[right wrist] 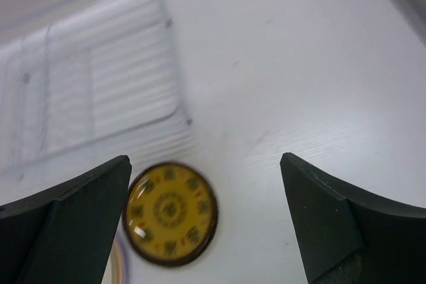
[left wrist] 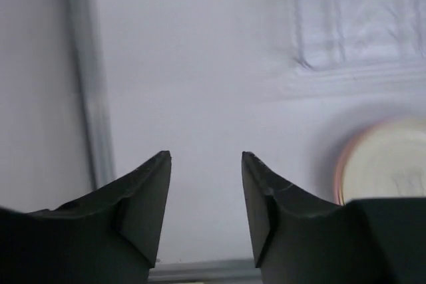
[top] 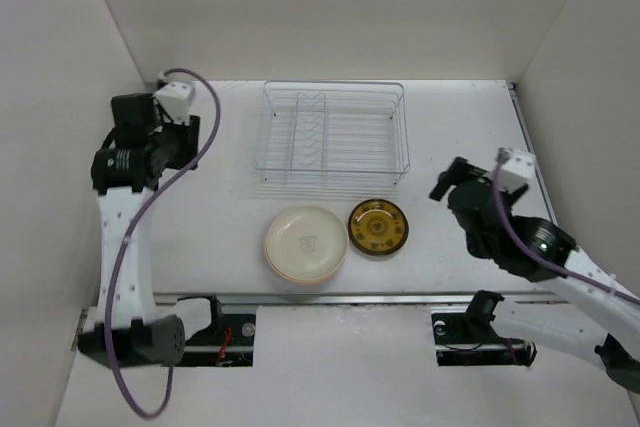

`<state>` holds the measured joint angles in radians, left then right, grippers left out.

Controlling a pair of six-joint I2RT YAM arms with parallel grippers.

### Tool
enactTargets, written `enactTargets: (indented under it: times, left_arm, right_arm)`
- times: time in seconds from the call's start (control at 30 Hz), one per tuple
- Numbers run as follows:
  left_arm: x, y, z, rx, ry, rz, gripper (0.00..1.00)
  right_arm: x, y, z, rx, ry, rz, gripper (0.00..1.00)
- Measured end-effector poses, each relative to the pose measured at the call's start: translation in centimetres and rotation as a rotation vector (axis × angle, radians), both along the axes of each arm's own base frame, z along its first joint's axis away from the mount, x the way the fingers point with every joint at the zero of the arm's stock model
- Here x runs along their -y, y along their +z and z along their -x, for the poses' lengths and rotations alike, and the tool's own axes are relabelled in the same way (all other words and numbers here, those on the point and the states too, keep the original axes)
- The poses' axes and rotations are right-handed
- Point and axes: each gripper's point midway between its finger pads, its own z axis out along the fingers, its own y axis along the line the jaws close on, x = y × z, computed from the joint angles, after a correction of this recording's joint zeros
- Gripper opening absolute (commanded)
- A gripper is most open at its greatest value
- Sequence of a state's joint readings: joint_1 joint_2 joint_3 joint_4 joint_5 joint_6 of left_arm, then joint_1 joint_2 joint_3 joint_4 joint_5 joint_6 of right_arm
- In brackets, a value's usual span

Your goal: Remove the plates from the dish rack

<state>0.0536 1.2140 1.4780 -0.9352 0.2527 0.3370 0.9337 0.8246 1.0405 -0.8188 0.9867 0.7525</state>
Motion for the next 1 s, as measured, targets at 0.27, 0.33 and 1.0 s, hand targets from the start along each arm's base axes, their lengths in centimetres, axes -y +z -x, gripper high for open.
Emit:
enactTargets:
  times: [0.27, 0.33, 1.0]
  left_arm:
    - [-11.0, 10.2, 3.4, 0.407, 0.672, -0.231, 0.81]
    - [-12.0, 8.7, 4.1, 0.372, 0.732, -0.274, 0.95]
    - [-13.5, 2.2, 7.8, 0.244, 0.871, -0.199, 1.00]
  right_arm:
    - [11.8, 7.3, 5.0, 0.270, -0.308, -0.220, 1.00]
    - [13.4, 8.5, 5.9, 0.308, -0.340, -0.234, 1.00]
    - [12.4, 6.9, 4.3, 0.248, -0.381, 0.007, 1.00]
